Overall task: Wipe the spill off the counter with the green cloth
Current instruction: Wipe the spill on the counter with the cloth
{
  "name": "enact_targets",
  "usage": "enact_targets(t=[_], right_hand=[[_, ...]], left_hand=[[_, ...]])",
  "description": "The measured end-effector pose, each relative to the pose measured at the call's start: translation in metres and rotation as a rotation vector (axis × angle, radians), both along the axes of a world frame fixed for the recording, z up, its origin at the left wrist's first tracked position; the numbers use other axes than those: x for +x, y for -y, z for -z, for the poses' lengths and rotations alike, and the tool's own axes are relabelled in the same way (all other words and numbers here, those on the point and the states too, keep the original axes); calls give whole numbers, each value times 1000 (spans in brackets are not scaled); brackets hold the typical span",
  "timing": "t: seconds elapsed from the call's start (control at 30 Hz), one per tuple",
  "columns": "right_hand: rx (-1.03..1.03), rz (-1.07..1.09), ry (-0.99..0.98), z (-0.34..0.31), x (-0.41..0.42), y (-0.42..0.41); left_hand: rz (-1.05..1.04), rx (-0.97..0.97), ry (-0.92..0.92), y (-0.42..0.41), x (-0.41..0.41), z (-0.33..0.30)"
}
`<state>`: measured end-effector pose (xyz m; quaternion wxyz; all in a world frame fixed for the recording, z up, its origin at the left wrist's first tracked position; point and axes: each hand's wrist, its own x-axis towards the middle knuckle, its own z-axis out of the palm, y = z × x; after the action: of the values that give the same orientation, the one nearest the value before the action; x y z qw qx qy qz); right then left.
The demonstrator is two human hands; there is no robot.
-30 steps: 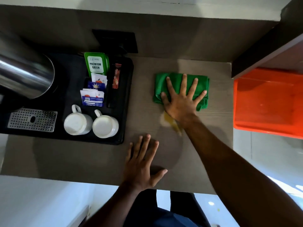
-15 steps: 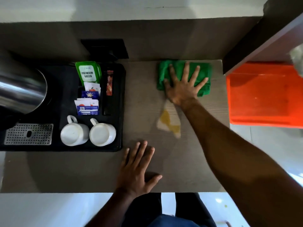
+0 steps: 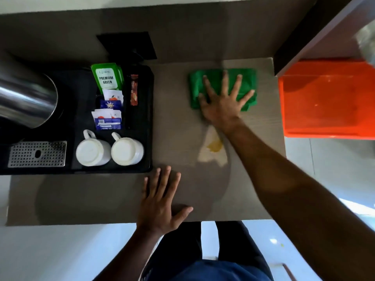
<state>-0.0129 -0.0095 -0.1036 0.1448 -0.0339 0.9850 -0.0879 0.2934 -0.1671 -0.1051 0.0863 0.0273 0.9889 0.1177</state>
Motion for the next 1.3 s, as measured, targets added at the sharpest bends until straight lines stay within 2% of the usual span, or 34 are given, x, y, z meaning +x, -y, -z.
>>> enact_targets(t=[0.07,0.13,0.23,0.33,0.43,0.53,0.63,0.7,0.77,0.83,0.97,1.07,1.17,1.3], right_hand=[[12,-179,-26,-3,50,14],[2,-323,-51,-5,111,-6],[46,-308,-50,-8,174,-77],[51,-173,-19,-8,138,-105],[1,-3,5,-5,55,-56],[6,-77,19,-4,40,-16],[47,-321,-80,-6,135,-39],[44,-354,-48,-9,208,-85],[62,-327,-6,-11,238,-134],[72,-290,27,-16,218,-153],[68,-182,-3,-12,107,-115],[88,-219,5,-12,39,-99],[106,-290,-34,-12,31,-108],[110,-268,-47,-12,86,-136]], left_hand=[[0,-6,-9,1,1,0],[-3,-20,-8,2,0,0],[-8,-29,-4,1,0,0],[-1,-18,-14,1,2,1],[-2,-20,-22,2,1,3],[-5,-20,-28,1,2,2],[-8,-19,-23,1,1,3],[-11,-15,-19,1,1,5],[-11,-22,-22,2,1,8],[-1,-20,-41,2,4,11],[3,-22,-59,4,2,13],[0,-26,-78,3,4,12],[-9,-22,-83,3,3,13],[-18,-30,-77,3,4,14]])
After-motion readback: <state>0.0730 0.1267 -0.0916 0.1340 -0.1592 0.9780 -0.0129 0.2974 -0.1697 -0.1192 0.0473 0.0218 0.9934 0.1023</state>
